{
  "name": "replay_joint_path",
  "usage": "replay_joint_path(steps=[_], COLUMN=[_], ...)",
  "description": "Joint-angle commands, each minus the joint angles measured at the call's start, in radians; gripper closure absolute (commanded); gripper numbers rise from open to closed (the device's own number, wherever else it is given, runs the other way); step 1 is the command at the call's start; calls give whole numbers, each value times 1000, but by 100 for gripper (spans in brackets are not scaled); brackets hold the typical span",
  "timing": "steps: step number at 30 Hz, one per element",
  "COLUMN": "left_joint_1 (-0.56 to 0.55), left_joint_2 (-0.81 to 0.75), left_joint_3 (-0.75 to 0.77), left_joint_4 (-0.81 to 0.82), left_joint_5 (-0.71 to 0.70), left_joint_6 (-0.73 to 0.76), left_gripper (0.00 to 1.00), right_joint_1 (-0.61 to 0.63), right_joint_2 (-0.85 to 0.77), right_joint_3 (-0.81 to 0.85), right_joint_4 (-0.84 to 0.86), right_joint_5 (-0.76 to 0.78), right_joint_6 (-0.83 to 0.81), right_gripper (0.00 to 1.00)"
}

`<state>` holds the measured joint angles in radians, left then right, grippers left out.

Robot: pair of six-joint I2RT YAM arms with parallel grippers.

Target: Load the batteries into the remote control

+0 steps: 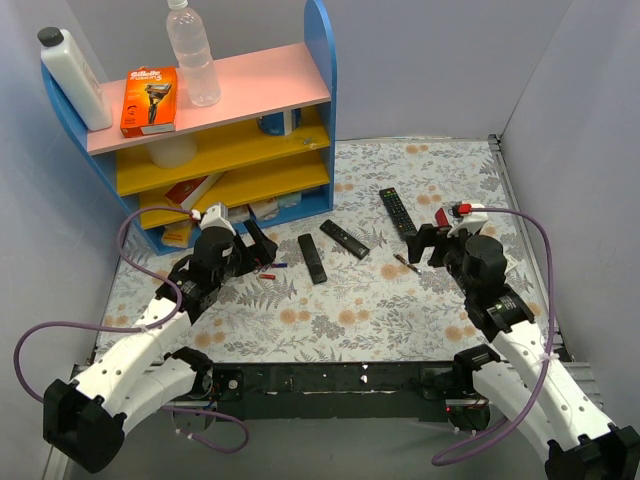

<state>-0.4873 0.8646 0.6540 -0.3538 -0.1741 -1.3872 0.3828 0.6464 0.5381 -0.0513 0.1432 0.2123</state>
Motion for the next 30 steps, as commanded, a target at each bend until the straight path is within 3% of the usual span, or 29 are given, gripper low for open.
replay_joint_path(steps=[1,10,17,30], left_joint_1=[-2,9,38,219], left_joint_2=[13,163,231,327], left_joint_3=[-13,19,16,-41], left_joint_4=[44,13,-14,58], left_joint_5=[50,-24,-90,8], left_joint_6=[70,56,43,39], left_gripper=[2,2,2,2], right_joint_1=[5,5,4,33], right_joint_2=[21,108,45,-8], right_joint_3=[52,108,-21,-53], right_joint_4=[2,-58,27,11], right_joint_5=[-4,-131,-205,-214], right_joint_6=[29,-8,7,4], right_gripper=[3,3,5,7])
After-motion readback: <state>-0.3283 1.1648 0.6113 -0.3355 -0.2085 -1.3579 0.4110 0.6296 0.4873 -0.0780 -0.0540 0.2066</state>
